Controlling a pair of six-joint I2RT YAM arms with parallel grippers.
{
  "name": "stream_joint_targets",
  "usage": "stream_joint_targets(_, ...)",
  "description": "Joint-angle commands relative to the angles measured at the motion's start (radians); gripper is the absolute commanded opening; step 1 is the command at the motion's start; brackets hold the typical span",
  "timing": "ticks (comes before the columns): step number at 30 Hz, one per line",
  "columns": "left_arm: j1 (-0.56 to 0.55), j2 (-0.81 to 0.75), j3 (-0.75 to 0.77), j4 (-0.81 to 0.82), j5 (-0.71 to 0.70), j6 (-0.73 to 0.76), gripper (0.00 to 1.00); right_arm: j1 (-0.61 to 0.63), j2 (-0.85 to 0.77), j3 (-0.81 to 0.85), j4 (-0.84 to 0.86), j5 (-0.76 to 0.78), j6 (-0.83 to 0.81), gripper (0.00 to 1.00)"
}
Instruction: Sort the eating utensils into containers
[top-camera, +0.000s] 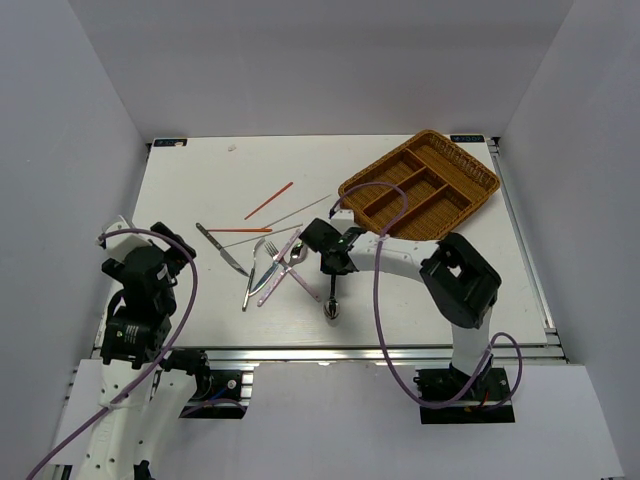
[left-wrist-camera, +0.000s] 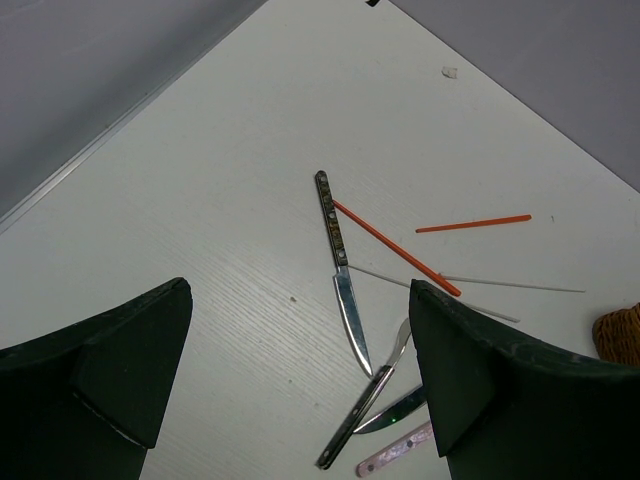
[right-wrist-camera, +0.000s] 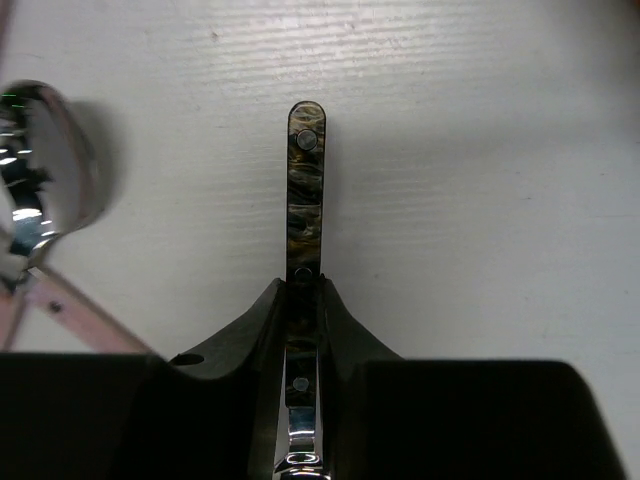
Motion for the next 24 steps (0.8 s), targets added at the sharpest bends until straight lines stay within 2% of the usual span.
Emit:
stream_joint_targets(1,0.001,0.016,-0.004,0.023,0.013,0.007,0.98,-0.004,-0.175,0.012,-0.003,0.03,0.004,0.0)
stream_joint_targets(5,0.002,0.016,-0.004,0.023,0.013,0.007,0.98,-0.068,-0.322,-0.002,0.009,0.04,-0.038,0.0)
stream_joint_targets(12,0.002,0.024,-0.003,0.021,0.01,0.005,0.98,-0.431,-0.47,-0.046,0.032,0.053,-0.091,0.0)
stream_joint_targets(20,0.002,0.024,-0.004,0.023,0.014,0.008,0.98,-0.776,-0.418,-0.039,0.105,-0.054,-0.03,0.0)
stream_joint_targets(24,0.001,0.029,-0.001,0.023,0.013,0.008,0.98,-0.843,-0.344,-0.08,0.159,-0.11,0.051,0.0)
